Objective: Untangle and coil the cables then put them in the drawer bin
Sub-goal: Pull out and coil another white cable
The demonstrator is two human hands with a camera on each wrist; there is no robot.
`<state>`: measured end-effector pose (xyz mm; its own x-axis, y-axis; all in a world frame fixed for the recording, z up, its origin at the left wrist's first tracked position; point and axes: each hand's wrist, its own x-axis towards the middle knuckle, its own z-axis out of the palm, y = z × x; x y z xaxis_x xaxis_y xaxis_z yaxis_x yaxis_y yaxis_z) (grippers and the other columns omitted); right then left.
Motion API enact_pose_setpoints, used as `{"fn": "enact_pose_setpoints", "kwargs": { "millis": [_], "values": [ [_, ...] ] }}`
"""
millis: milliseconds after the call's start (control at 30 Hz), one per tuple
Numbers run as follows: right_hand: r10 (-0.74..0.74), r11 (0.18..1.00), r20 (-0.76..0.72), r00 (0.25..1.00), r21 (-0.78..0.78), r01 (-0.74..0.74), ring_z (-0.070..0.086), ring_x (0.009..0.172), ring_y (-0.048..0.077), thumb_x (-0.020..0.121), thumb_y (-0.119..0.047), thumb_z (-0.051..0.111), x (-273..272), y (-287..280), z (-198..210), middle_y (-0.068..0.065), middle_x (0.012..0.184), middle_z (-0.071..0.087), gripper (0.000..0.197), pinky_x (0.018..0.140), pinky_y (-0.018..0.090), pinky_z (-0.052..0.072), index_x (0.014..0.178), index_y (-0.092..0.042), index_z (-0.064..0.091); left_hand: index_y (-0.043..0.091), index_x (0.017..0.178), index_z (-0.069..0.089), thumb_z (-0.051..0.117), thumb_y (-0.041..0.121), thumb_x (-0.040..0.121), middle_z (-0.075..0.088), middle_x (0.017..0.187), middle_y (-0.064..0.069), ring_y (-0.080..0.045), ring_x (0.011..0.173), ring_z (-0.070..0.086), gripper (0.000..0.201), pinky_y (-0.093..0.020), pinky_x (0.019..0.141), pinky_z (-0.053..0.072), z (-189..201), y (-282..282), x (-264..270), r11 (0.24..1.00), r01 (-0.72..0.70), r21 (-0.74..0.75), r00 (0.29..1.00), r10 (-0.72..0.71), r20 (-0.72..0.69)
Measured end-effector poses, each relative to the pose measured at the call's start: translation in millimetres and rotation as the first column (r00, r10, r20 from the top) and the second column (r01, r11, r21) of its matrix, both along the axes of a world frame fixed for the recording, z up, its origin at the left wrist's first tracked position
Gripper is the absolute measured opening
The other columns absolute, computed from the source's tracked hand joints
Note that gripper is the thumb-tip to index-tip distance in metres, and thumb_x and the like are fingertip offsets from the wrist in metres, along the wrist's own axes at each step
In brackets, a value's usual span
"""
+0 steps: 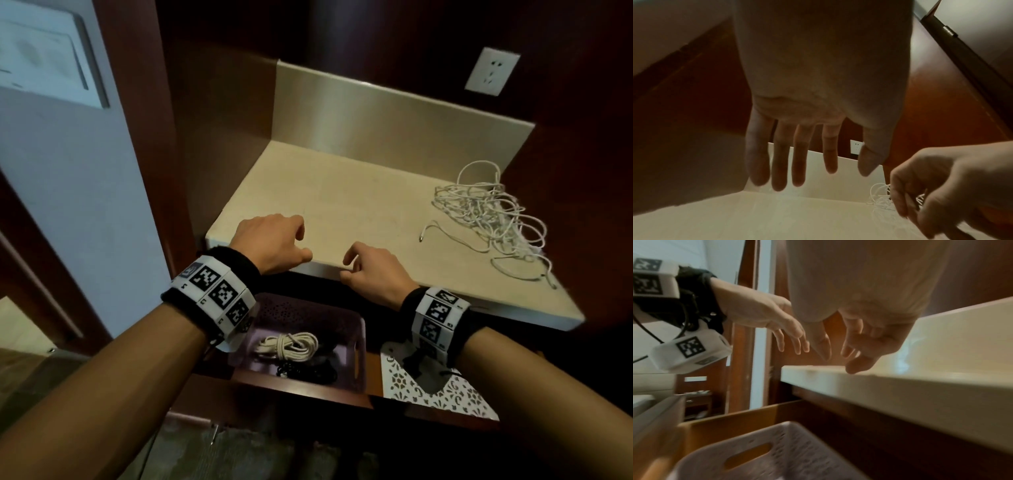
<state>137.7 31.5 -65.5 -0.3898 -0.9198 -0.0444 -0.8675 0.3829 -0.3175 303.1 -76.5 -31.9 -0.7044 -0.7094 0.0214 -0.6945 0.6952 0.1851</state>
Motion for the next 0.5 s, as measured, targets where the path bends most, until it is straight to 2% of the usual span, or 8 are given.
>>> {"fn": "enact_pose_setpoints", "kwargs": {
  "millis": [233, 367, 500],
  "values": [
    [-0.160, 0.983, -0.040, 0.986, -0.094, 0.156, 0.058, 0.100, 0.027, 0.081, -0.032, 0.060, -32.5, 25.9, 38.2, 0.005, 0.103, 0.067, 0.033, 0.081, 0.036, 0.046, 0.111, -0.022, 0.054, 0.029, 0.129, 0.048, 0.052, 0.049, 0.087, 0.054, 0.128, -0.005, -0.028, 0.111, 0.053, 0.046, -0.036, 0.080, 0.036, 24.9, 9.2, -43.1, 0.997, 0.069, -0.046, 0.995, -0.072, -0.071],
    [-0.249, 0.959, -0.062, 0.966, -0.152, 0.238, 0.057, 0.101, 0.026, 0.082, -0.033, 0.058, -53.4, 50.0, 56.2, 0.003, 0.104, 0.066, 0.034, 0.078, 0.035, 0.044, 0.113, -0.023, 0.054, 0.029, 0.130, 0.047, 0.052, 0.048, 0.087, 0.051, 0.132, -0.006, -0.028, 0.116, 0.050, 0.048, -0.037, 0.081, 0.037, 36.5, 22.6, -79.6, 0.990, 0.119, -0.069, 0.983, -0.128, -0.133],
    [-0.325, 0.936, -0.062, 0.944, -0.164, 0.311, 0.058, 0.100, 0.026, 0.083, -0.033, 0.058, -72.8, 72.5, 67.3, 0.003, 0.105, 0.065, 0.033, 0.083, 0.037, 0.048, 0.114, -0.023, 0.054, 0.028, 0.131, 0.047, 0.051, 0.048, 0.087, 0.052, 0.132, -0.006, -0.027, 0.116, 0.049, 0.048, -0.038, 0.084, 0.040, 41.2, 33.8, -110.6, 0.981, 0.177, -0.075, 0.970, -0.187, -0.158]
  ]
}}
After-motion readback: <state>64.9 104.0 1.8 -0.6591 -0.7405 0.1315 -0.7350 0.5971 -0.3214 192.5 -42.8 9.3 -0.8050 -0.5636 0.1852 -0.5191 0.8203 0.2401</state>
